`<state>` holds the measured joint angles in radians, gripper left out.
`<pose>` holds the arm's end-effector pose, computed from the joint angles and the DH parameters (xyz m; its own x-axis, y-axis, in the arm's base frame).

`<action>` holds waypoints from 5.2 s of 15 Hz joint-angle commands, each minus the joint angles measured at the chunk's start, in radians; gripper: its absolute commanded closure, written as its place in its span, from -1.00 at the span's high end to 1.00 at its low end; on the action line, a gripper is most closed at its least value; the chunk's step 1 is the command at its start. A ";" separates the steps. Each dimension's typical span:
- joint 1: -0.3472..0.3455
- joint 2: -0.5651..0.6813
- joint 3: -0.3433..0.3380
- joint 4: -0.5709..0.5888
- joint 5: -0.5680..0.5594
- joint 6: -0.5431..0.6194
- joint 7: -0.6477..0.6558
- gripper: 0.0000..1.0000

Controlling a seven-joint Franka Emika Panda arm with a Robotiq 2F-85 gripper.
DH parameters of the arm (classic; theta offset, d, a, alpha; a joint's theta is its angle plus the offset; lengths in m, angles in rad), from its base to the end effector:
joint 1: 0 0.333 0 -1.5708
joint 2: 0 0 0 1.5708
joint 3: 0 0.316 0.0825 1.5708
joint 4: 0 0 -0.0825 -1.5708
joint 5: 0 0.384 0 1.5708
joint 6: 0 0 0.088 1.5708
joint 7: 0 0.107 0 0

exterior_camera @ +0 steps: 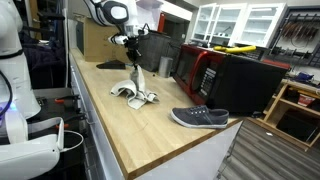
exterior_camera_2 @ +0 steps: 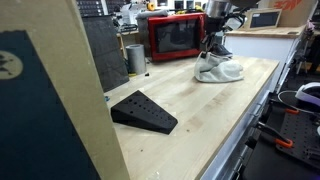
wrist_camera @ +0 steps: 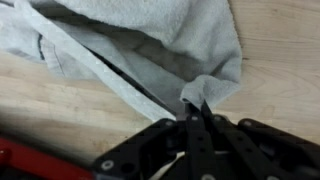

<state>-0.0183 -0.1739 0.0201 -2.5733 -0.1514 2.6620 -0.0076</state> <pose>0.4594 0.0051 0.3505 0.9572 0.1436 0.2514 0.1199 -0.9870 0.1073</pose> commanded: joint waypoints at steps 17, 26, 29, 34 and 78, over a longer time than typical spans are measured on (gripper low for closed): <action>0.117 0.207 0.111 0.294 -0.736 -0.047 0.128 -0.43; 0.090 0.130 0.091 0.201 -0.752 0.129 0.264 0.79; 0.064 0.088 0.054 0.140 -0.588 0.104 0.229 1.00; 0.028 0.072 -0.007 0.063 -0.318 0.084 0.084 1.00; -0.041 0.249 0.012 0.208 0.463 0.118 -0.123 -0.98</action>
<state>-0.0655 0.0954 0.0433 -2.3971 0.3127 2.7723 -0.1452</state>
